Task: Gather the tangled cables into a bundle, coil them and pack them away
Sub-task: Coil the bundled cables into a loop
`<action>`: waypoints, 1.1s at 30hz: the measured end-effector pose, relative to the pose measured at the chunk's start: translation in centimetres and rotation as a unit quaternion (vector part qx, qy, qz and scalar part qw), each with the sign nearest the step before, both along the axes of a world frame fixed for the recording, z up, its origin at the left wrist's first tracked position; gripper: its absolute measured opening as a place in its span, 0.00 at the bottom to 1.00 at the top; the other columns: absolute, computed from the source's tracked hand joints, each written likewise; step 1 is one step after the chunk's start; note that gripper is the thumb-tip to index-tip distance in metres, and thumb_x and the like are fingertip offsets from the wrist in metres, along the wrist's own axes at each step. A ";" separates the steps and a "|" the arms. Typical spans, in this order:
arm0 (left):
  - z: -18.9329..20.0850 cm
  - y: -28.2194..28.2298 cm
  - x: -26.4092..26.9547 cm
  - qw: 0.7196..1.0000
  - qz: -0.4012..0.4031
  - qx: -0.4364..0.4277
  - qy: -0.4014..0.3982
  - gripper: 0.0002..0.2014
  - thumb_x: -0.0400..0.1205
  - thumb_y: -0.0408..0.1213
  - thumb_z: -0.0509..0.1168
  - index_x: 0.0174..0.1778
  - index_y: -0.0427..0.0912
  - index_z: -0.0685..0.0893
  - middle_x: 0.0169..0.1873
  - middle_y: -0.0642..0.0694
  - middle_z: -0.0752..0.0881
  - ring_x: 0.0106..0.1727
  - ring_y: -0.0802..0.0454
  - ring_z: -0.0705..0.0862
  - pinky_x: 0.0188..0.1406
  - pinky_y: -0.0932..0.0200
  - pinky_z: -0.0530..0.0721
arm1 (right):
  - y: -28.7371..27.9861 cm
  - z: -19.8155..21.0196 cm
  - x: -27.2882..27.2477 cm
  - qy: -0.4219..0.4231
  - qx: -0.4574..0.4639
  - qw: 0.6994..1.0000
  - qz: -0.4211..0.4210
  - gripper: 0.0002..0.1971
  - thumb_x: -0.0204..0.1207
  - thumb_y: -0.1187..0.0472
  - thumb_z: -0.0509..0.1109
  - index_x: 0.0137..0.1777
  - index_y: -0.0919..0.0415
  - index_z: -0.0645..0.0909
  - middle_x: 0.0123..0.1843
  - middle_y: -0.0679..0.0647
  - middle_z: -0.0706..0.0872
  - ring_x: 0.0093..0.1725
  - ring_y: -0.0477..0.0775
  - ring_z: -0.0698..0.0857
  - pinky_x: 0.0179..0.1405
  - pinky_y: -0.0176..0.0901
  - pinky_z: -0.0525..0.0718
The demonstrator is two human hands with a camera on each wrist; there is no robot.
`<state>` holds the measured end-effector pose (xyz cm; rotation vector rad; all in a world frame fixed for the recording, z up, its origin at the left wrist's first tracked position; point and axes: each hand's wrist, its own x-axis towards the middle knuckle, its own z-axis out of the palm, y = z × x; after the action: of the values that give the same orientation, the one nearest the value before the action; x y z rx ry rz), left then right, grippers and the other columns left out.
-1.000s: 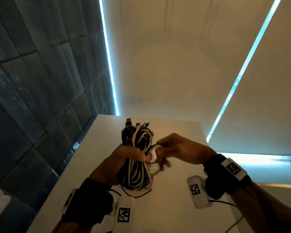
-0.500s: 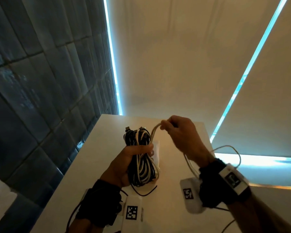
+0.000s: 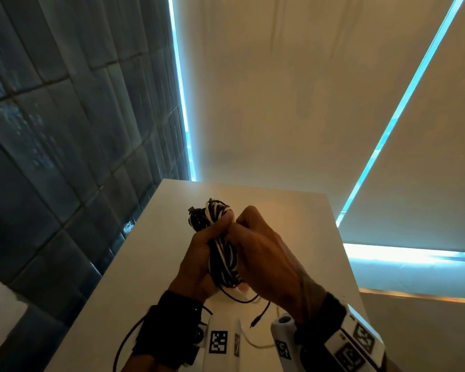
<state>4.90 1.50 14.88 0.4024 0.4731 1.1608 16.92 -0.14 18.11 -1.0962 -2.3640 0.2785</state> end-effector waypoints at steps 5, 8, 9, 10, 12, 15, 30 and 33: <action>0.8 0.5 0.3 1.000 0.006 0.001 -0.007 0.08 0.76 0.38 0.67 0.36 0.40 0.89 0.35 0.42 0.87 0.39 0.46 0.88 0.44 0.52 0.86 | 1.1 0.5 0.9 0.126 0.004 0.991 -0.053 0.04 0.75 0.62 0.75 0.48 0.60 0.86 0.41 0.49 0.80 0.37 0.42 0.78 0.33 0.27 0.76; 0.5 1.0 -0.1 0.999 0.029 -0.001 0.036 0.03 0.72 0.32 0.69 0.33 0.38 0.83 0.30 0.44 0.82 0.33 0.48 0.84 0.39 0.55 0.85 | 0.8 1.6 2.5 0.221 -0.102 0.965 -0.096 0.11 0.69 0.58 0.79 0.50 0.55 0.83 0.36 0.45 0.86 0.35 0.40 0.85 0.34 0.27 0.83; 0.5 1.2 -0.4 0.998 0.051 -0.008 0.044 0.03 0.71 0.30 0.68 0.32 0.39 0.81 0.27 0.45 0.81 0.28 0.49 0.83 0.33 0.58 0.86 | 0.8 1.8 3.3 0.214 -0.123 0.963 -0.107 0.11 0.69 0.56 0.79 0.48 0.53 0.82 0.34 0.45 0.86 0.34 0.40 0.86 0.33 0.29 0.84; 0.4 1.6 -0.8 0.996 0.078 -0.015 0.050 0.03 0.70 0.30 0.67 0.32 0.39 0.80 0.26 0.45 0.80 0.26 0.50 0.82 0.30 0.59 0.86 | 0.7 2.1 4.0 0.193 -0.134 0.965 -0.115 0.08 0.70 0.54 0.77 0.44 0.51 0.81 0.32 0.45 0.85 0.33 0.42 0.85 0.33 0.31 0.84; -0.1 2.4 -1.6 0.987 0.139 -0.026 0.075 0.05 0.67 0.30 0.68 0.34 0.40 0.78 0.27 0.45 0.78 0.26 0.50 0.81 0.30 0.59 0.85 | 0.5 2.6 5.2 0.148 -0.145 0.970 -0.126 0.05 0.73 0.50 0.73 0.37 0.45 0.80 0.28 0.43 0.83 0.31 0.44 0.84 0.33 0.36 0.84; -0.7 3.7 -1.6 0.966 0.232 -0.048 0.102 0.07 0.68 0.28 0.68 0.37 0.41 0.77 0.30 0.45 0.76 0.27 0.49 0.81 0.31 0.56 0.85 | -0.5 2.3 5.1 0.174 -0.168 0.964 -0.106 0.10 0.78 0.51 0.68 0.34 0.46 0.81 0.24 0.45 0.80 0.25 0.42 0.76 0.28 0.35 0.77; 2.0 2.8 -1.6 0.971 0.229 0.022 0.058 0.05 0.67 0.34 0.67 0.35 0.38 0.80 0.28 0.47 0.80 0.30 0.51 0.81 0.28 0.60 0.83 | 0.1 -5.8 4.4 0.558 -0.547 0.616 0.104 0.20 0.67 0.53 0.81 0.55 0.62 0.84 0.27 0.54 0.76 0.20 0.47 0.55 0.16 0.34 0.55; 1.8 2.7 -1.8 0.971 0.233 0.022 0.055 0.02 0.72 0.32 0.64 0.36 0.38 0.80 0.29 0.46 0.80 0.30 0.51 0.81 0.29 0.60 0.83 | 0.3 -5.6 4.5 0.543 -0.549 0.621 0.133 0.26 0.72 0.50 0.77 0.67 0.60 0.80 0.28 0.54 0.75 0.21 0.47 0.56 0.17 0.36 0.55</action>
<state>3.09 4.23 16.69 0.4062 0.6628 1.6118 21.44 0.12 12.49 -0.5595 -1.0095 2.0160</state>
